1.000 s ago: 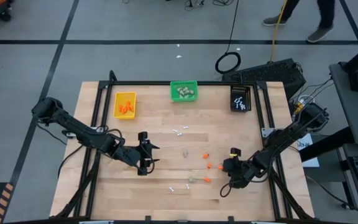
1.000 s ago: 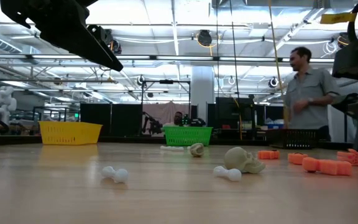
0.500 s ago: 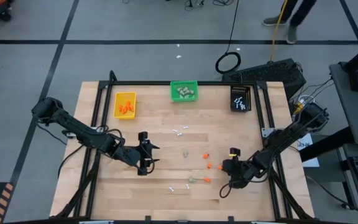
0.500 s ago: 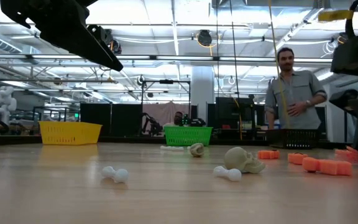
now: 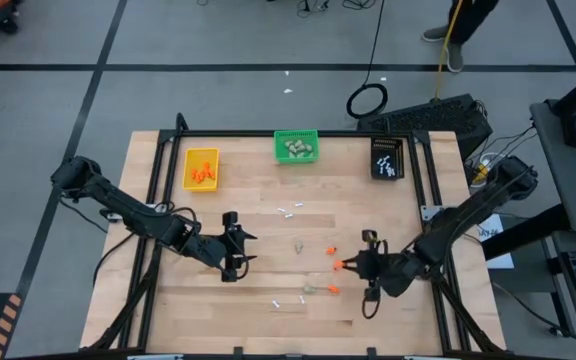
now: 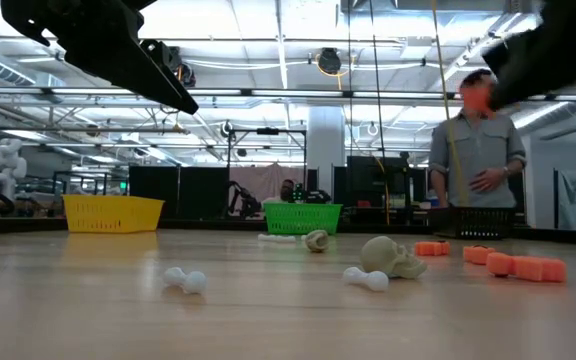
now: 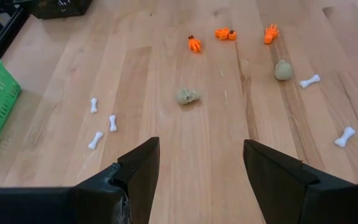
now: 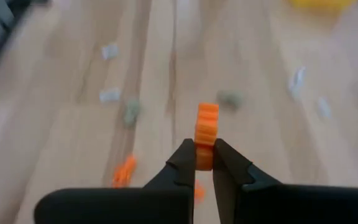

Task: Sort Halloween decoration
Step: Put the orange skeleton toy into the yellow bin

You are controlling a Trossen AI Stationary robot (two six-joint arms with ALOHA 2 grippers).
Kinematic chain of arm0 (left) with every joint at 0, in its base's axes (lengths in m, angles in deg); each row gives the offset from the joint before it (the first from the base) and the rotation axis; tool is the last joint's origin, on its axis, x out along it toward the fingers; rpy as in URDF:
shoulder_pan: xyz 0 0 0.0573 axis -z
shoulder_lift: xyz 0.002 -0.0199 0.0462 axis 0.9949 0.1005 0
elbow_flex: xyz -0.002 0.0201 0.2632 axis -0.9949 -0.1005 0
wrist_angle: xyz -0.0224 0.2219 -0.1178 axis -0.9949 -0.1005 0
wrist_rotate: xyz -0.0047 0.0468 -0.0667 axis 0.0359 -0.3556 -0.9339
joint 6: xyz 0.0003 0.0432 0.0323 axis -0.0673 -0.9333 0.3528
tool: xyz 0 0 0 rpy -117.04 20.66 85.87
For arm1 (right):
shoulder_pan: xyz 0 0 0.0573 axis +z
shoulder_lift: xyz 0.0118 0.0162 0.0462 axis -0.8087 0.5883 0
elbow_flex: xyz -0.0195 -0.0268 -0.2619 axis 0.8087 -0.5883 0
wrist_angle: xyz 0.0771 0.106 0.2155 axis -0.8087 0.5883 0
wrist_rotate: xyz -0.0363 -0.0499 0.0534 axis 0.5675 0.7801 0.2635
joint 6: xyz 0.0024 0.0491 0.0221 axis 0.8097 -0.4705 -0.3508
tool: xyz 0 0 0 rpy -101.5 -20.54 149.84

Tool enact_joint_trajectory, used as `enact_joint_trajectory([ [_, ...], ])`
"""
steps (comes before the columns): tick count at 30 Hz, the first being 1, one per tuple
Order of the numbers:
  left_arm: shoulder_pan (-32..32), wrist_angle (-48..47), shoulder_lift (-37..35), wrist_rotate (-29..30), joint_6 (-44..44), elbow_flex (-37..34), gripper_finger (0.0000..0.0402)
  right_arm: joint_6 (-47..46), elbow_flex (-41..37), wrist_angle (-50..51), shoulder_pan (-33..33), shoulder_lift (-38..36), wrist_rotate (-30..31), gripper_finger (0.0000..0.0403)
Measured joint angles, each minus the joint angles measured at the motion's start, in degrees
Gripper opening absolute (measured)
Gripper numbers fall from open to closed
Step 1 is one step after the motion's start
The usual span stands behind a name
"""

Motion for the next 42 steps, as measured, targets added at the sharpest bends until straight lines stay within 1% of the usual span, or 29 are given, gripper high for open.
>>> enact_joint_trajectory([
  [4, 0.0, 0.3, 0.0, 0.2, -0.1, 0.0, 0.0231, 9.2, 0.1, -5.9, -1.8, -3.6, 1.1, 0.0009],
  [10, 0.0, 0.6, 0.0, 0.2, -0.1, 0.0, 0.0231, 21.1, 0.1, -13.1, -5.9, -7.8, 1.0, 0.0009],
  [15, 0.0, 1.5, 0.0, 0.2, -0.6, 0.0, 0.0231, 28.3, 0.1, -20.6, -9.9, -8.6, -3.7, 0.0009],
  [20, 0.0, 1.7, 0.0, 0.2, -1.5, 0.0, 0.0231, 33.2, -2.2, -35.3, -12.1, -5.5, -9.6, 0.0009],
  [24, 0.1, 3.5, 0.0, 0.3, -2.1, 0.0, 0.0231, 35.8, -4.1, -46.9, -12.4, -1.8, -10.3, 0.0009],
  [27, 0.1, 4.4, 0.0, 0.7, -3.1, 0.0, 0.0231, 36.6, -4.8, -52.7, -12.4, 1.0, -9.6, 0.0009],
  [32, 0.1, 5.0, 0.0, 1.0, -3.2, 0.0, 0.0231, 38.1, -4.9, -59.0, -12.5, 5.1, -9.3, 0.0013],
  [35, 0.1, 5.8, 0.0, 1.3, -3.2, 0.0, 0.0231, 38.6, -4.9, -61.2, -13.1, 7.0, -9.4, 0.0017],
  [42, 0.1, 5.9, 0.0, 1.3, -3.2, 0.0, 0.0231, 38.1, -4.9, -63.4, -14.4, 9.7, -9.6, 0.0019],
])
